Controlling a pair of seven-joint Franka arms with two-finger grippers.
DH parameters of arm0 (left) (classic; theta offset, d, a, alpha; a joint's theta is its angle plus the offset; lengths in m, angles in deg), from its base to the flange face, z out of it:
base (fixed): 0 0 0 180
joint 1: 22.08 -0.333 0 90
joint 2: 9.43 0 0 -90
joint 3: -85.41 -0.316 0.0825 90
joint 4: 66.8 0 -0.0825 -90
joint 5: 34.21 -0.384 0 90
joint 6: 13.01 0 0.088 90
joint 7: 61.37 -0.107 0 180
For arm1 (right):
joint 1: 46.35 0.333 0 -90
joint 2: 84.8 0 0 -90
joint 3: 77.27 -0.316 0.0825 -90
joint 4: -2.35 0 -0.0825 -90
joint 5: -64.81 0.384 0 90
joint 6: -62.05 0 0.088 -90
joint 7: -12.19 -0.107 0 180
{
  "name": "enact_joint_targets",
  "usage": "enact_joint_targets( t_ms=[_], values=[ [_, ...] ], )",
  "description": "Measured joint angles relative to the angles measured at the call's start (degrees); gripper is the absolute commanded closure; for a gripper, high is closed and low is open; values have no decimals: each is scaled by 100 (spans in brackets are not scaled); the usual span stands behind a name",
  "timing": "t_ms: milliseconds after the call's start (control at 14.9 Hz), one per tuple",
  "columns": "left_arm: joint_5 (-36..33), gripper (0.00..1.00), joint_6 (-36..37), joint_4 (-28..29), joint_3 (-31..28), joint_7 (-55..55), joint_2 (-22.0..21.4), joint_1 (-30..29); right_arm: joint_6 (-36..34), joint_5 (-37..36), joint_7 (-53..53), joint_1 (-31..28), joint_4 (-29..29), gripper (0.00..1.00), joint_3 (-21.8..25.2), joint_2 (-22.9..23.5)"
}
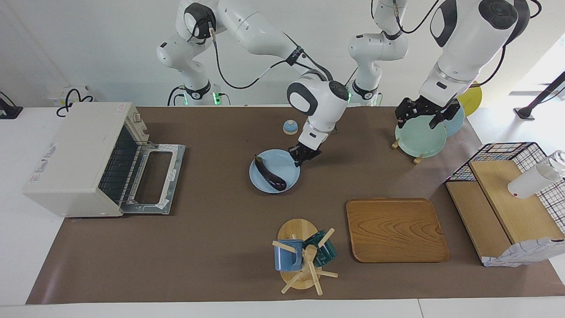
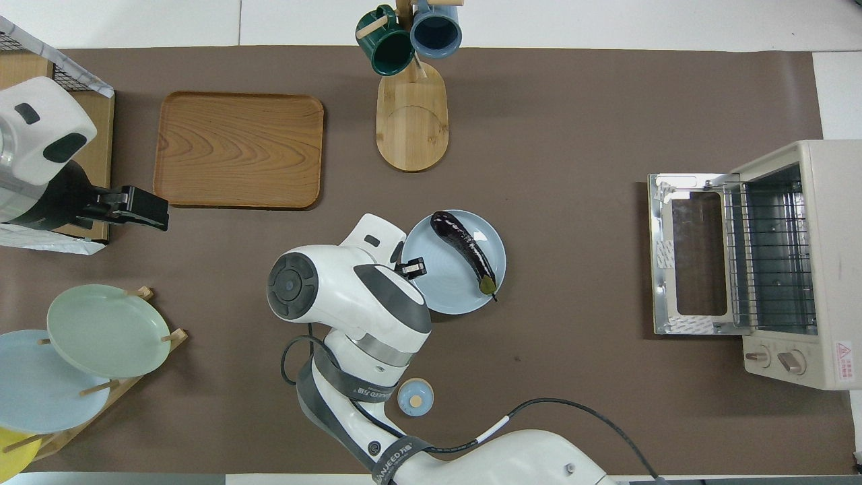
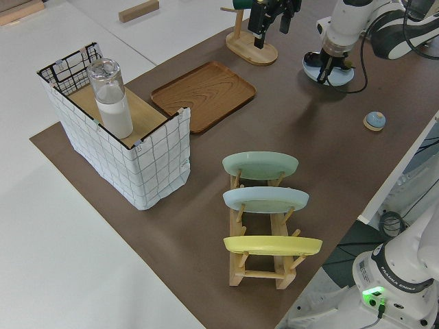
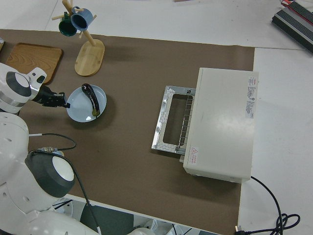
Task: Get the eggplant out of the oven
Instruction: 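Lower the blue plate onto the table center and open the right gripper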
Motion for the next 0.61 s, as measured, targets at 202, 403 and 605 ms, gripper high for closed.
enact_joint_targets(
  t_ms=[202, 403, 605],
  values=[
    [0, 0, -1, 0, -8, 1, 0, -6, 338, 282, -13, 0, -26, 97, 5, 7],
    [0, 0, -2, 0, -16, 1, 0, -46, 357, 303, -14, -9, -36, 63, 4, 12],
    [0, 0, -2, 0, -19, 4, 0, -70, 355, 299, 71, 1, -12, 28, 7, -26]
  ],
)
